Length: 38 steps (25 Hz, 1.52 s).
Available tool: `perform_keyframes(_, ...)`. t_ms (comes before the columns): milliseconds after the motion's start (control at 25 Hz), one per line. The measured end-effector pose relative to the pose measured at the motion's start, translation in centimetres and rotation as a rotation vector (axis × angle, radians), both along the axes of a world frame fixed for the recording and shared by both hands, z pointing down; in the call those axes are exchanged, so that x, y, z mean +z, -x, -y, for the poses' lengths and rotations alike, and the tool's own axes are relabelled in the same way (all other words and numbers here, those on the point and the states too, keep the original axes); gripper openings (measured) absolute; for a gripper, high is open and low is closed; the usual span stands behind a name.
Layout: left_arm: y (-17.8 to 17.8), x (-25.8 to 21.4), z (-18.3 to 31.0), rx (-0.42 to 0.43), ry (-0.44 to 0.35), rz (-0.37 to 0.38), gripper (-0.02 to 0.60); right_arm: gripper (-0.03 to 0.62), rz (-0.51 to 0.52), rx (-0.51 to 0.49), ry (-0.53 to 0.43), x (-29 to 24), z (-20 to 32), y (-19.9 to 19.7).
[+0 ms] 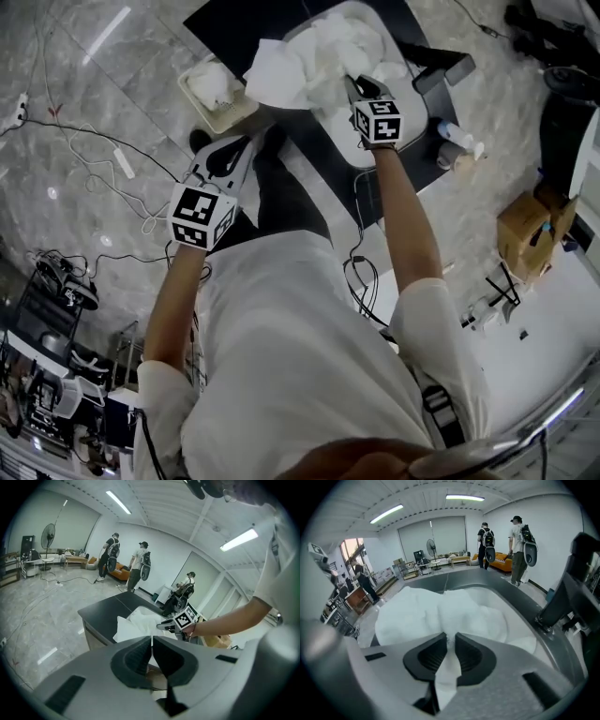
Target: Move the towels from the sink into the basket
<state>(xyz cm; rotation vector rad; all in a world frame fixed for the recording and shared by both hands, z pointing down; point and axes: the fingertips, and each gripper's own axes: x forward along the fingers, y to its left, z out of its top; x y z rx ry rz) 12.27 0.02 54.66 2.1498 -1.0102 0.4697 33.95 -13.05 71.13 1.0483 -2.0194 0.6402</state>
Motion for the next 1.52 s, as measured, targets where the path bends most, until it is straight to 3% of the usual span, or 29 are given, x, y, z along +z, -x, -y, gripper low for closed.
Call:
perform_keyframes(400,2.1,-5.7,-3.1,0.053,-0.073,0.024,0.012,0.054,0.169,0.153,-0.08,-10.6,-4.5,-0.8)
perform_keyframes(640,3.9,-10.0,-3.4,0.059,-0.143,0.038,0.012,0.052,0.263,0.186,-0.179,-18.8,-5.3,0.4)
perform_keyframes(1240,8.1,-18.5,-1.7,0.028,-0.291,0.036,0.012,0.051,0.421,0.073,-0.487,-39.4,-6.3,7.9)
perform_keyframes(1520,9.5,-22.8,-0.6,0.018,-0.369,0.041,0.012,0.051,0.45,-0.041,-0.61,-47.6,-7.4,12.3)
